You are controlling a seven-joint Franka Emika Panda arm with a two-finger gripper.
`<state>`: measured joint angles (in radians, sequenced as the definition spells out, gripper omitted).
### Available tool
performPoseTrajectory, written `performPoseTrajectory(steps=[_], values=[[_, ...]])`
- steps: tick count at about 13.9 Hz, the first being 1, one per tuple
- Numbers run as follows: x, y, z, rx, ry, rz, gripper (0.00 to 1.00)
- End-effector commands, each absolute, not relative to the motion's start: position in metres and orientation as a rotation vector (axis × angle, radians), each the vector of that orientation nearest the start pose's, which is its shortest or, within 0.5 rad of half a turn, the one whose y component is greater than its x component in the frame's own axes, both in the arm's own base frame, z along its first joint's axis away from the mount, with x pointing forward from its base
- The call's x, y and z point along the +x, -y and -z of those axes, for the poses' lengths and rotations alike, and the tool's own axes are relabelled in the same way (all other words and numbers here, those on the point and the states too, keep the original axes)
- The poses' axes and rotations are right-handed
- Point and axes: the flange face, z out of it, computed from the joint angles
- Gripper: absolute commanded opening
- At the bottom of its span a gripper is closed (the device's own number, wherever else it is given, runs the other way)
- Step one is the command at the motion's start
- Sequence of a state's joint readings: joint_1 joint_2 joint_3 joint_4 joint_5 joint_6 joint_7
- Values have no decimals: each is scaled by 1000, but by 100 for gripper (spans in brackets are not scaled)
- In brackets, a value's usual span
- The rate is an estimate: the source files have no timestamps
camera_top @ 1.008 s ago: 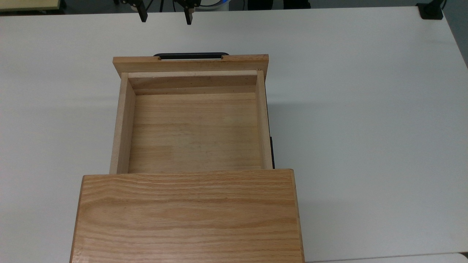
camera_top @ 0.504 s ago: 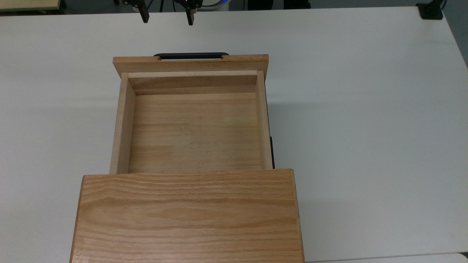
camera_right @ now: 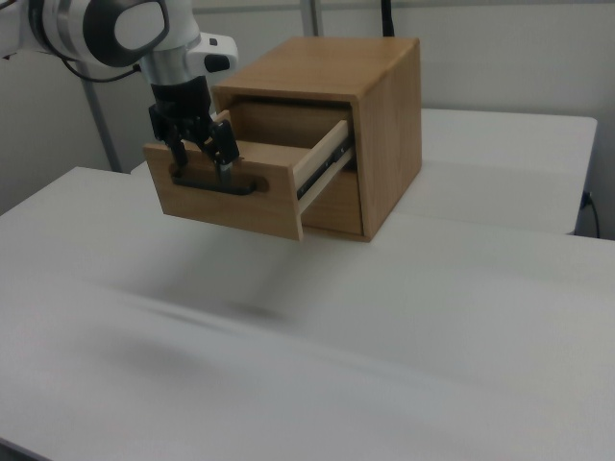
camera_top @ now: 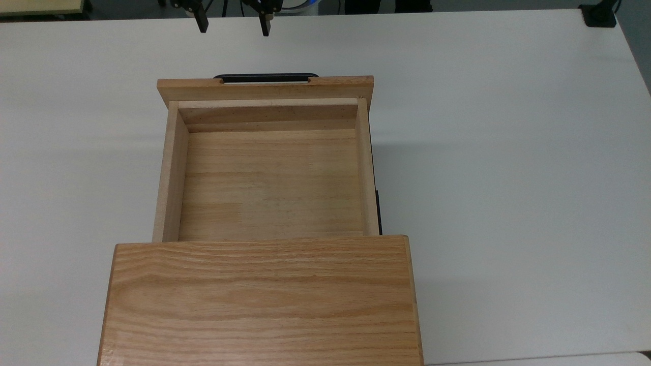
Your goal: Close the drawer by sliding it
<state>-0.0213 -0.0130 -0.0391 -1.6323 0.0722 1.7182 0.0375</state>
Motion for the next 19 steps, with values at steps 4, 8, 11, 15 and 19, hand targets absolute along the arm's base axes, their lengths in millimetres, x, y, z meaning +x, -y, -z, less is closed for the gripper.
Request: performPoseTrajectory(steps=[4, 8, 11, 15, 19], values=[[561, 25, -611, -3081, -21, 154, 100], [550, 23, -609, -3121, 48, 38, 100], [550, 21, -600, -3169, 66, -14, 71], [550, 7, -584, -3163, 98, -55, 1], [567, -19, -564, -3093, 132, -61, 0]])
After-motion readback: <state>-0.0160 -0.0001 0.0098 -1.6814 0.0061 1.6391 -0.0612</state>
